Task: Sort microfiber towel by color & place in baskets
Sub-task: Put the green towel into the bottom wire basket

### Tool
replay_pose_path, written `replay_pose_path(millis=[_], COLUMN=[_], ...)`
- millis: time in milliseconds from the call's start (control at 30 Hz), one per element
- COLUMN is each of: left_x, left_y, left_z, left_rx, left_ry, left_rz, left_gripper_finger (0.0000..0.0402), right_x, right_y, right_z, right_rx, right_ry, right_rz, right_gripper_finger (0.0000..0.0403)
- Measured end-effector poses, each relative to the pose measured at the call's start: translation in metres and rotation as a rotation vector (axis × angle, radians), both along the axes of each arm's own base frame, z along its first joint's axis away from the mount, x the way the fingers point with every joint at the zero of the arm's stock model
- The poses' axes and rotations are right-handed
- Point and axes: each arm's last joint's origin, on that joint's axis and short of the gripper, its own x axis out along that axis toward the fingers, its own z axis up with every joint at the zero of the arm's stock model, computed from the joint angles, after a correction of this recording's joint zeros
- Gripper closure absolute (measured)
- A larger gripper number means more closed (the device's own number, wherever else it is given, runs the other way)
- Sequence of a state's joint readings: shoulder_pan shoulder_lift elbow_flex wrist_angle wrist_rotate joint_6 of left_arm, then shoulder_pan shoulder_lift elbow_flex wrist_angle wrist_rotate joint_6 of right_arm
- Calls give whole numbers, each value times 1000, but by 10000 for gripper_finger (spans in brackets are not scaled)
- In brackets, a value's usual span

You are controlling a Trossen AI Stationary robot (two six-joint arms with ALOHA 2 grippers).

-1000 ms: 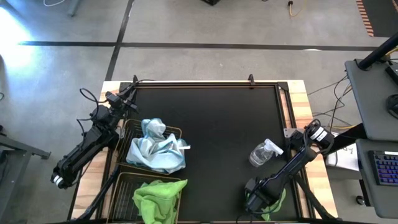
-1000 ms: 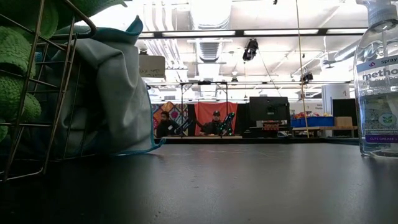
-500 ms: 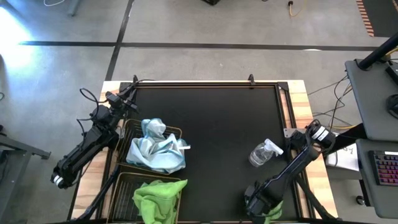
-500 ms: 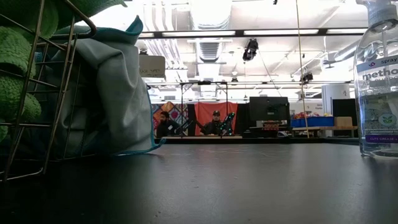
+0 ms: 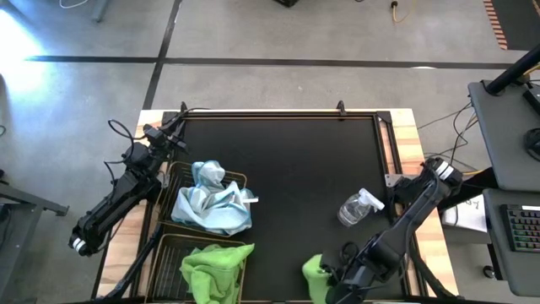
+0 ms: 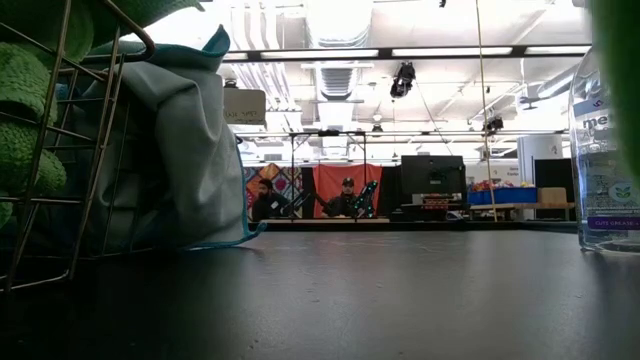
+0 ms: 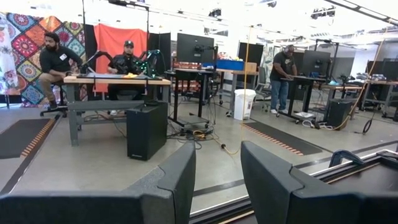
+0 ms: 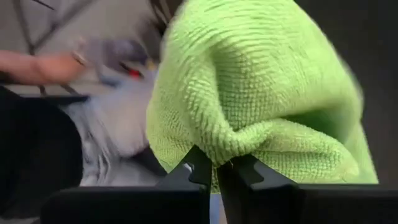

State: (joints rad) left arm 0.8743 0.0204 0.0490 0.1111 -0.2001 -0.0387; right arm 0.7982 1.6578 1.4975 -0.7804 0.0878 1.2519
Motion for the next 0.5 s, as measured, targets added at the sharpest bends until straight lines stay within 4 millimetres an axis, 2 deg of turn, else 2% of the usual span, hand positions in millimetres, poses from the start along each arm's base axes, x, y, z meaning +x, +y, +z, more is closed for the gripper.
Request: replay_pose_path(millis=[167,300,500], left_x=[0,0,0], left_y=[0,0,0], left_z=[0,0,0], left_rx=[0,0,0], left_ry=[0,0,0], left_rz=[0,0,0], left_gripper_finger=[288,288,288], right_x=[9,13,26], right_y=[0,-3,-16], right_z=[31,47,59], right_rx=[-174,-369,-497], right_ry=[-266,-426,-501], right_rz=[88,69,28], right_gripper_finger=[392,392,392])
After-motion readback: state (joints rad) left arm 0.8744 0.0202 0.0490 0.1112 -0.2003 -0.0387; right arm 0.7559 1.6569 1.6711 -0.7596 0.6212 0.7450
